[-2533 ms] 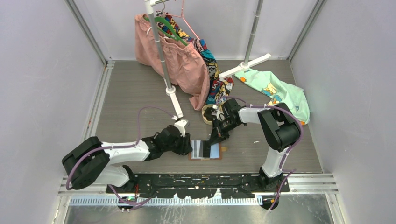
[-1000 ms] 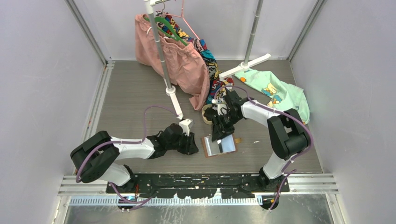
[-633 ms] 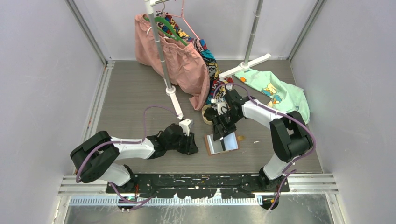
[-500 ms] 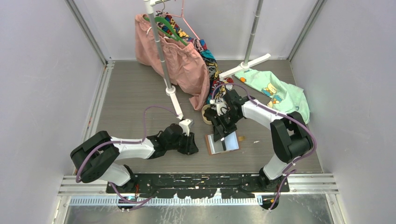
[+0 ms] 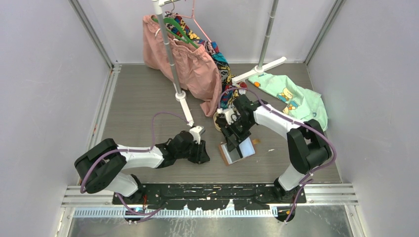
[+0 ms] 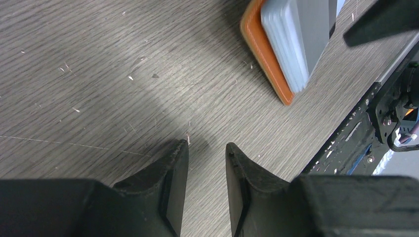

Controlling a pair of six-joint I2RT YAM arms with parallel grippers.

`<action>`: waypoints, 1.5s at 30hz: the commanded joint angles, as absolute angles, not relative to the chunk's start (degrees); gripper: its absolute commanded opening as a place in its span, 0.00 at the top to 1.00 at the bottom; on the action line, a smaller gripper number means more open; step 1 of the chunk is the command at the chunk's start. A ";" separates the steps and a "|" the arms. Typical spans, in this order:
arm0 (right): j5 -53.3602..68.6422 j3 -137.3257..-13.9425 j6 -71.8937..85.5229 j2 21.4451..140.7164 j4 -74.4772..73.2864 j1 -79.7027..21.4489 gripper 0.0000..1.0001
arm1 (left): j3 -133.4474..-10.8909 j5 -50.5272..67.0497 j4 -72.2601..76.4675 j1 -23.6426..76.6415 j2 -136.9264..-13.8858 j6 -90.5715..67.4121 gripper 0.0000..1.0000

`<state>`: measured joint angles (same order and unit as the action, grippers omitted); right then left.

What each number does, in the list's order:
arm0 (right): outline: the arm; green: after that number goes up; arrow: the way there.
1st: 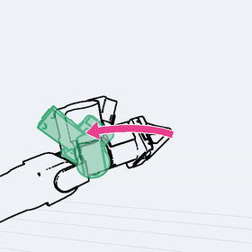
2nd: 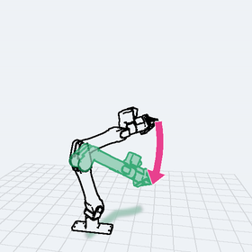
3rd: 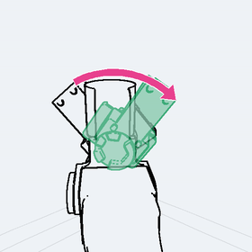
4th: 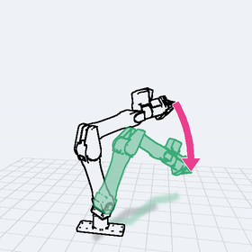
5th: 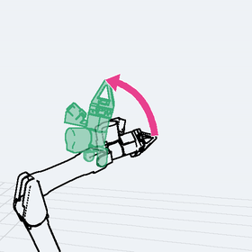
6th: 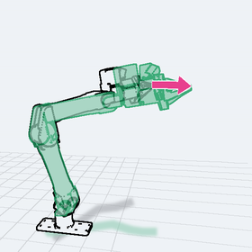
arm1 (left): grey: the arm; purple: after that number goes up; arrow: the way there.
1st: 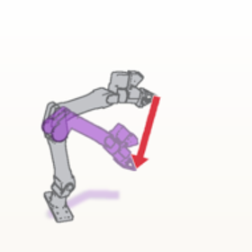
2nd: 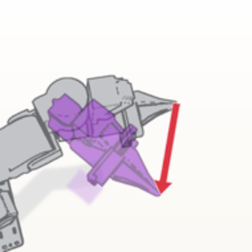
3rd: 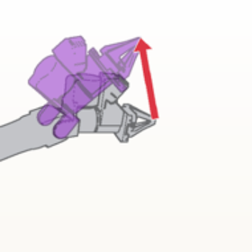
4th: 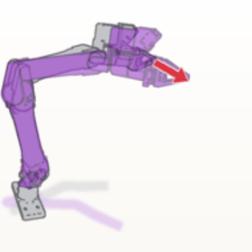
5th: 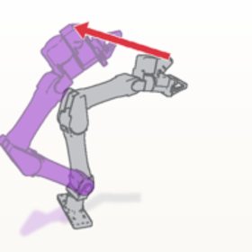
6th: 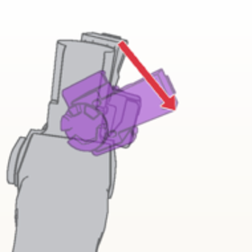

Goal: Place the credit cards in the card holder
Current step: Insert the credit card into the card holder.

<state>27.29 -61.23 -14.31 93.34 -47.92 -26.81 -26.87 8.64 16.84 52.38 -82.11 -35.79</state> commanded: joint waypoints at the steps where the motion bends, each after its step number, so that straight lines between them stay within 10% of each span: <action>1: 25.39 -62.80 -17.64 91.40 -48.60 -33.45 0.28 | -27.89 9.07 18.28 52.47 -81.24 -36.08 0.66; 15: 18.32 -63.20 -16.06 89.68 -46.84 -32.00 0.31 | -27.46 11.48 23.29 52.56 -83.54 -39.92 0.68; 19: 14.05 -62.20 -17.10 90.97 -46.63 -31.96 0.73 | -26.53 12.05 26.61 53.12 -84.26 -42.28 0.69; 23: 13.46 -62.78 -17.18 94.66 -48.01 -32.13 0.89 | -26.98 12.27 29.78 54.73 -87.70 -44.48 0.70; 45: 23.24 -64.20 -14.51 100.95 -50.06 -34.97 0.91 | -31.46 13.01 30.32 55.62 -96.08 -44.42 0.72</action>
<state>18.87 -62.00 -15.73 100.77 -49.58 -34.74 -29.91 14.63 32.91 55.72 -95.04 -46.39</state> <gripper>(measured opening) 0.094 0.281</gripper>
